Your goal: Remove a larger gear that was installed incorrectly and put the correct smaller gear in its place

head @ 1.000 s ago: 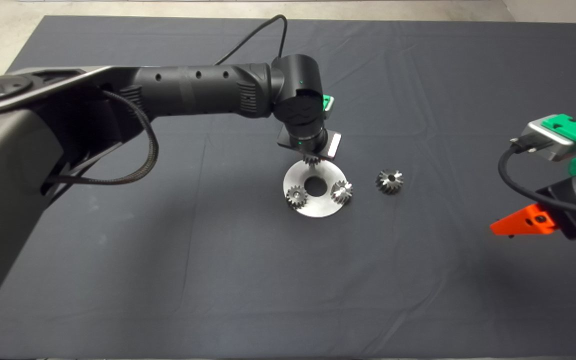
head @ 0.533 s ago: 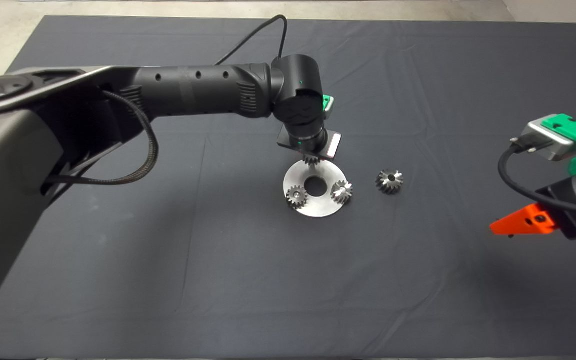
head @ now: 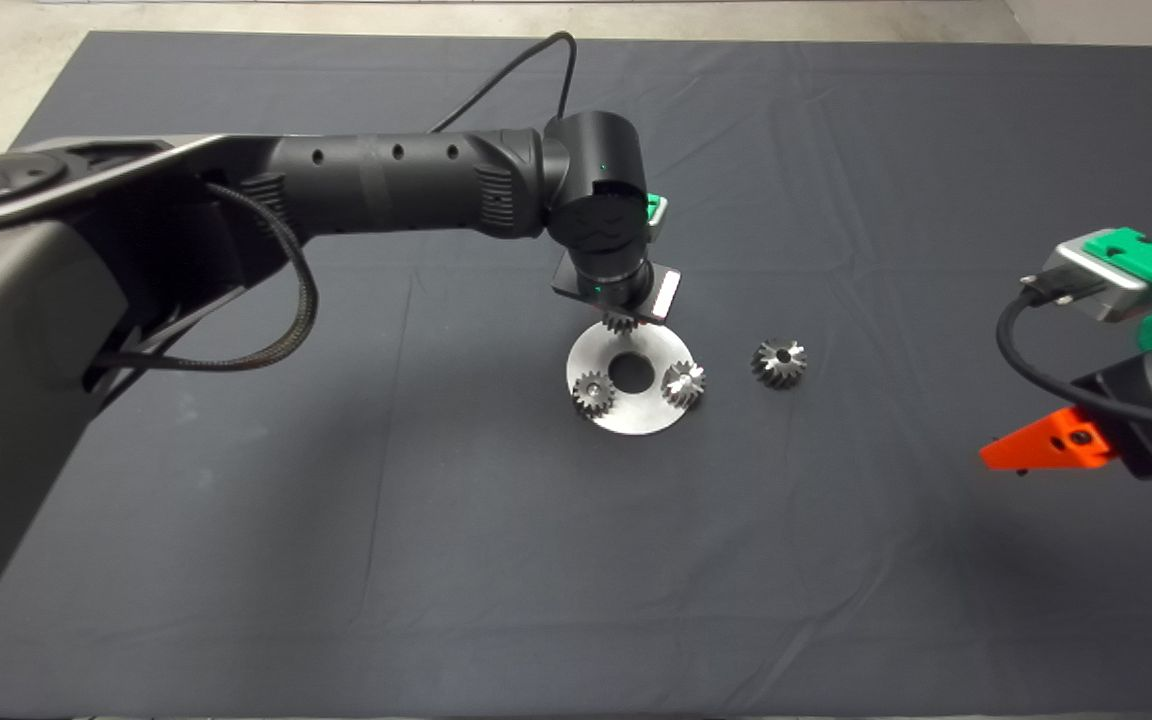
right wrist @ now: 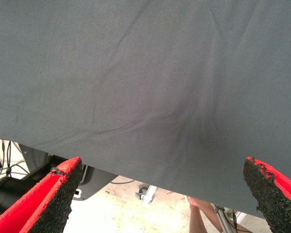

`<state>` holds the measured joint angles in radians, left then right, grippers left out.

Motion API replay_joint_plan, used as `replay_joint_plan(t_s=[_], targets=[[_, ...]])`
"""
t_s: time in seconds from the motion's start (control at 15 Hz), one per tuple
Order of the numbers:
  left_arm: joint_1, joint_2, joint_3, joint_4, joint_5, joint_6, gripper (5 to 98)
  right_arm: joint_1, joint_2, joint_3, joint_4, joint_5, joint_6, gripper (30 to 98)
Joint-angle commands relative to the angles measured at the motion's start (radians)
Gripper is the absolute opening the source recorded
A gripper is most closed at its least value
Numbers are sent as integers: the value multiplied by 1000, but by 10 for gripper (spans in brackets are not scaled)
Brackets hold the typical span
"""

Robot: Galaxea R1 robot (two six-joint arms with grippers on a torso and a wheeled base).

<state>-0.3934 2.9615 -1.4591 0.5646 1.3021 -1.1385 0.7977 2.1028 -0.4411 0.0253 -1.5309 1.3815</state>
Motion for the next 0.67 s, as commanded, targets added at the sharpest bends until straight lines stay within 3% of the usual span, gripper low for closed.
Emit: replay_joint_plan(t_s=[0.0,0.13,0.6], targets=[[-18,3,3,9,-16,-3,348,20,-2,4,33,-37,5,878],[-18,3,1,11,-43,-3,348,20,-3,4,33,-37,5,878],[-18,3,-2,11,-45,-15,347,20,-3,4,31,-37,2,878]])
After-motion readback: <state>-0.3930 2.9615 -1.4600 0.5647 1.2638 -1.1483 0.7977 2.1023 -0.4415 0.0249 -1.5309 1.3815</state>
